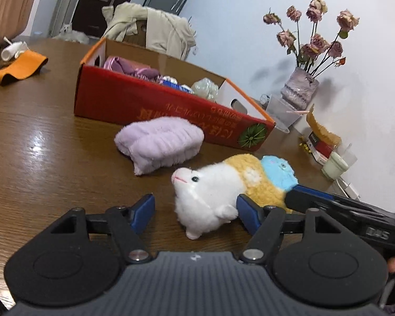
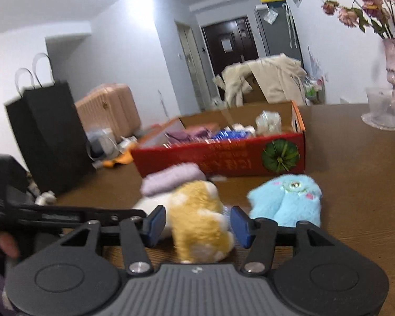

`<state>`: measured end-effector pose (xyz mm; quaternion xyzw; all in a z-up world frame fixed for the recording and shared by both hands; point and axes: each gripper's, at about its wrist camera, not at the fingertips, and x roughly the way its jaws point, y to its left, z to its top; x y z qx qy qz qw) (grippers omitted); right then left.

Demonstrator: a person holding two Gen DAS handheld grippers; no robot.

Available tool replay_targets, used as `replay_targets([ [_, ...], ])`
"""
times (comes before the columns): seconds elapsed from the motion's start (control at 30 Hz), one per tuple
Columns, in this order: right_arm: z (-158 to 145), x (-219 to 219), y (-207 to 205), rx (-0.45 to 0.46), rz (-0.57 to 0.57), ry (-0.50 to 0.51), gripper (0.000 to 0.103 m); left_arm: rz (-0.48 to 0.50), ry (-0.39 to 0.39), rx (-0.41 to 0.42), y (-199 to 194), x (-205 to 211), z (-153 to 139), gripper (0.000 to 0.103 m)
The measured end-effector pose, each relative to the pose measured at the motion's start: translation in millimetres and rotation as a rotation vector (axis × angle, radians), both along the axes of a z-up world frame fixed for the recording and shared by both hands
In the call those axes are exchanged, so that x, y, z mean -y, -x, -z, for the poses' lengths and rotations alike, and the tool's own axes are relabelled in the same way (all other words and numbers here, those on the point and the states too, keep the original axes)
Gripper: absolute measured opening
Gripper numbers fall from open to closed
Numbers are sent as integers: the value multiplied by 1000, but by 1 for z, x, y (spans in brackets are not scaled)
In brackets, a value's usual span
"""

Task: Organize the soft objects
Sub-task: 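Grasp the white plush lamb with the left gripper, then lower the plush lamb into the box and open the left gripper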

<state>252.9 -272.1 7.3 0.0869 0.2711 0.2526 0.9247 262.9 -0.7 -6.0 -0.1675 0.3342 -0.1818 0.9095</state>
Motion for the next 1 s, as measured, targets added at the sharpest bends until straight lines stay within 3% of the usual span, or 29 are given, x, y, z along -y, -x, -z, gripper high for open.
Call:
replay_targets([
  [0.13, 13, -9, -19, -66, -56, -2, 49, 13, 77, -43, -9, -2, 6, 46],
  [0.3, 10, -10, -6, -52, -29, 16, 42, 21, 81, -30, -9, 8, 1, 46],
  [0.4, -14, 2, 3, 16, 3, -5, 42, 59, 87, 65, -13, 17, -26, 46],
  [0.47, -39, 15, -8, 65, 34, -33, 42, 90, 108, 128, -32, 24, -52, 49],
  [0.57, -65, 26, -49, 106, 74, -23, 42, 119, 105, 155, -85, 39, -79, 49],
  [0.77, -72, 14, -157, 18, 153, 170, 42, 118, 79, -11, -212, 70, -60, 49],
  [0.9, -56, -7, -195, -44, 124, 339, 42, 99, 14, -102, -242, 74, -35, 48],
  [1.0, -45, -21, -206, -53, 112, 407, 42, 61, -50, -82, -241, 71, -29, 51],
])
